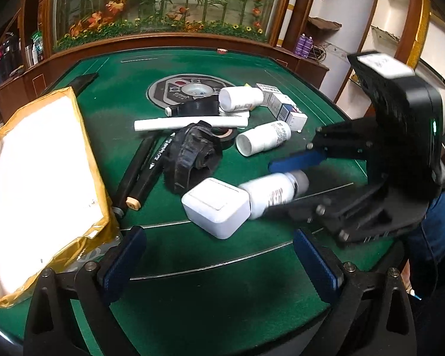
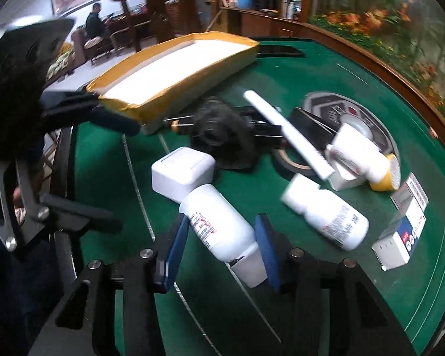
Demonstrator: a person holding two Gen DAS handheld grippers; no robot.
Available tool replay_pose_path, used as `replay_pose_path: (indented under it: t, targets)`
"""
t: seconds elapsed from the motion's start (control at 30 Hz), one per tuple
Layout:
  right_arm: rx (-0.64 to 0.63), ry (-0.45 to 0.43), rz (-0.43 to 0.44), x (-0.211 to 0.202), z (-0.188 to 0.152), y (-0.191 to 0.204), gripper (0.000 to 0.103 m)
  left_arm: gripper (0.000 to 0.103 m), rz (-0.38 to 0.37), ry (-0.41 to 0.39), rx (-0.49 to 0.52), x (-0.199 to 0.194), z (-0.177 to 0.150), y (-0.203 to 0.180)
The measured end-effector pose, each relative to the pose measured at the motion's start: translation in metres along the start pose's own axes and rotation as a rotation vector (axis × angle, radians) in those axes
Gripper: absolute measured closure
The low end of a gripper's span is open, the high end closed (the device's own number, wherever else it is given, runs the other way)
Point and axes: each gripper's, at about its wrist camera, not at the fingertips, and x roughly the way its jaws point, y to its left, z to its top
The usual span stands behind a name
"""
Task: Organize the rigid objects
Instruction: 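Grasp the white square box with the left tool while the right tool grasps a white pill bottle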
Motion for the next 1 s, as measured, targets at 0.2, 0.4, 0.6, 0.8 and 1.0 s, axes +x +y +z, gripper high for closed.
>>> replay_pose_path:
  t: [0.2, 0.4, 0.6, 0.8, 1.0]
  targets:
    - [-0.065, 0.028, -0.056, 0.016, -0.002, 0.017, 0.055, 0.003, -0.005, 0.0, -0.022, -0.001, 0.0, 0.006]
    - [-0.003, -0.005, 0.071, 0.008, -0.007, 0.011, 0.063, 0.003, -0.009, -0.004, -0.036, 0.0, 0.001, 0.007]
    - [0.269, -0.138, 0.099, -0.015, -0.017, -0.041, 0.065, 0.003, -0.047, 0.019, -0.1, 0.014, 0.01, 0.0]
    - [0.356, -0.185, 0.092, -0.016, -0.016, -0.056, 0.065, 0.017, 0.08, 0.062, -0.118, 0.037, 0.02, -0.006]
    - [0.376, -0.201, 0.096, -0.017, -0.018, -0.059, 0.065, 0.049, 0.086, 0.064, -0.144, 0.047, 0.016, 0.004]
